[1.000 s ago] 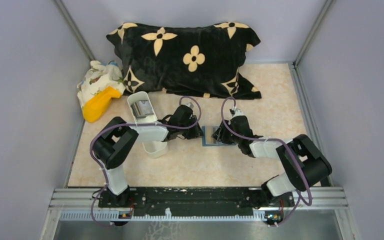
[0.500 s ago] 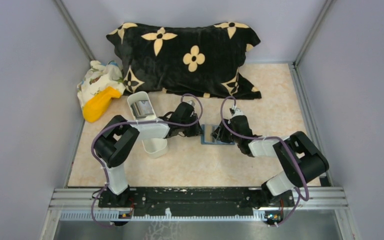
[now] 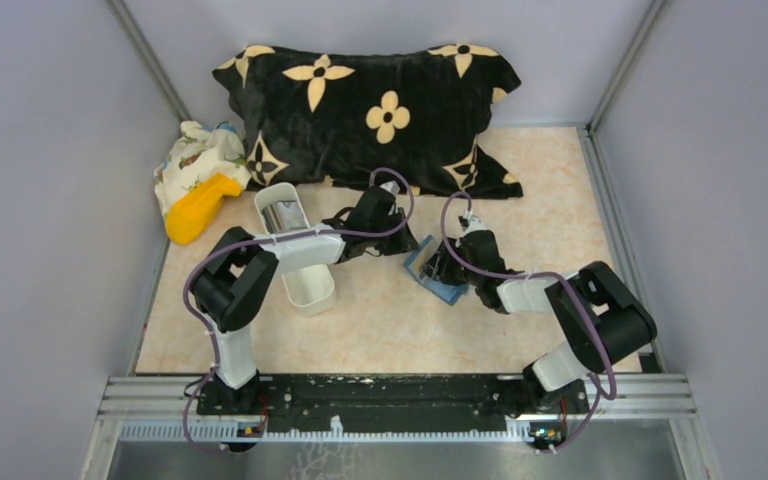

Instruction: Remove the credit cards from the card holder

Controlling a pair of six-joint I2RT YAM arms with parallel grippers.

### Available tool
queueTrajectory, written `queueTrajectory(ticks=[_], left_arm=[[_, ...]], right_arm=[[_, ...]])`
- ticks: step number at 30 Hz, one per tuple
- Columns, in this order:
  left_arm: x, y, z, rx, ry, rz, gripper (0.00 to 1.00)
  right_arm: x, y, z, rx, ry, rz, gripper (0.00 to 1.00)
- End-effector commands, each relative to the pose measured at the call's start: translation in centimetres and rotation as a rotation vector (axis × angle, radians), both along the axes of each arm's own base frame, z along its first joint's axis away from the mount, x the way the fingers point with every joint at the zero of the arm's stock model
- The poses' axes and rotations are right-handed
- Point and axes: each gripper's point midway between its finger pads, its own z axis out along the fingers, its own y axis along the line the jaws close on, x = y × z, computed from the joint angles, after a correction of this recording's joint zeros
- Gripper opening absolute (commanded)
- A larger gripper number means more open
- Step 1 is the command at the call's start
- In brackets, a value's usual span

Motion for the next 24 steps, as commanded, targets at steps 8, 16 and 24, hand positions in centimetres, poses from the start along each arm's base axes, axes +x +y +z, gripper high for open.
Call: queueTrajectory(ticks=[8, 16, 24], left_arm=[[-0.6, -0.9, -0.1, 0.031, -0.014, -0.041, 0.26], [1.5, 2.0, -0.3, 0.023, -0.002, 0.015, 0.26], [-0.4, 0.7, -1.1, -0.037, 0.059, -0.052, 0.25]], right_arm=[[-1.3, -0.1, -1.1, 0.037, 0.042, 0.02, 0.37], [-1.2, -2.4, -0.5, -0.021, 0.034, -0.019, 0.36], [0.5, -5.0, 0.4, -0.076, 0.001, -0.077, 0.36]])
